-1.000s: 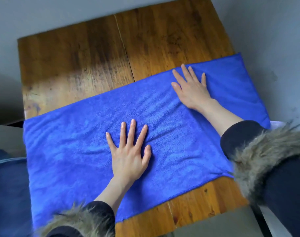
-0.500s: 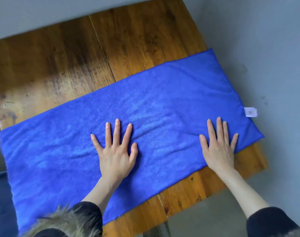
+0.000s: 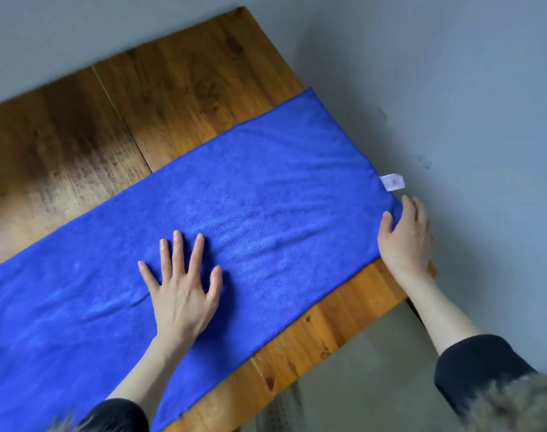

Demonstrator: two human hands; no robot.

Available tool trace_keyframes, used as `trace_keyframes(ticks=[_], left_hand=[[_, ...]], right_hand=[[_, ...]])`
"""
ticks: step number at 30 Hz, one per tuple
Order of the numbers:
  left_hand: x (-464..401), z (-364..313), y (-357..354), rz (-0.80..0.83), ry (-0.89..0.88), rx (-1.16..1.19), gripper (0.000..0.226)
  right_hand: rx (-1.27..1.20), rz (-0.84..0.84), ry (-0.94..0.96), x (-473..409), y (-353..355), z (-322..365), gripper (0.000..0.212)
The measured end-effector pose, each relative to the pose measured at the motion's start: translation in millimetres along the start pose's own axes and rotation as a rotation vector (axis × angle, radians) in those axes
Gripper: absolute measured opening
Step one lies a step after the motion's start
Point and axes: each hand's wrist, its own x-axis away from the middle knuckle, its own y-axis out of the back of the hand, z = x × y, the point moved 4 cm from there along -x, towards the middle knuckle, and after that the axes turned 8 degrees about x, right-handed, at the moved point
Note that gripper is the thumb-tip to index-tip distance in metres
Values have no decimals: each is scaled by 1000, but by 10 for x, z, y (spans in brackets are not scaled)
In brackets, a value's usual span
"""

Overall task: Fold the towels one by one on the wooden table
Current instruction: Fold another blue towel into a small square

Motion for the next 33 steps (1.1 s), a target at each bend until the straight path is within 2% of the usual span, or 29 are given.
trace_keyframes(ticks=[4, 7, 9, 13, 15, 18, 20, 22, 25, 29, 33], left_hand=[[-169, -665, -115, 56, -246, 24, 60], [-278, -1080, -299, 143, -446, -63, 57], [-332, -1218, -416, 181, -484, -130, 55], [-387, -1462, -399, 151, -417, -63, 48], [-443, -1654, -348, 128, -457, -17, 49], [-595, -2051, -241, 114, -665, 21, 71], [-714, -2347, -149, 104, -833, -12, 71], [-802, -2578, -74, 126, -995, -43, 57], [-916, -2734, 13, 165, -1197, -90, 21], [-1150, -2738, 105, 137, -1134, -124, 20], [-1454, -2586, 168, 45, -971, -259, 20]], right_hand=[[-161, 99, -295, -218, -53, -312, 51], [-394, 200, -414, -309, -152, -429, 39], [-456, 150, -383, -364, -114, -422, 23], [-501, 45, -198, -335, 63, -268, 17], [-492, 25, -58, -210, 114, -169, 15], [-499, -7, 120, 36, 186, -26, 14], [-512, -18, 185, 125, 232, 26, 13], [-541, -16, 213, 148, 274, 43, 13], [-566, -44, 221, 117, 366, -18, 12], [-608, -96, 155, -13, 451, -216, 14], [-689, -78, -48, -244, 421, -489, 22]])
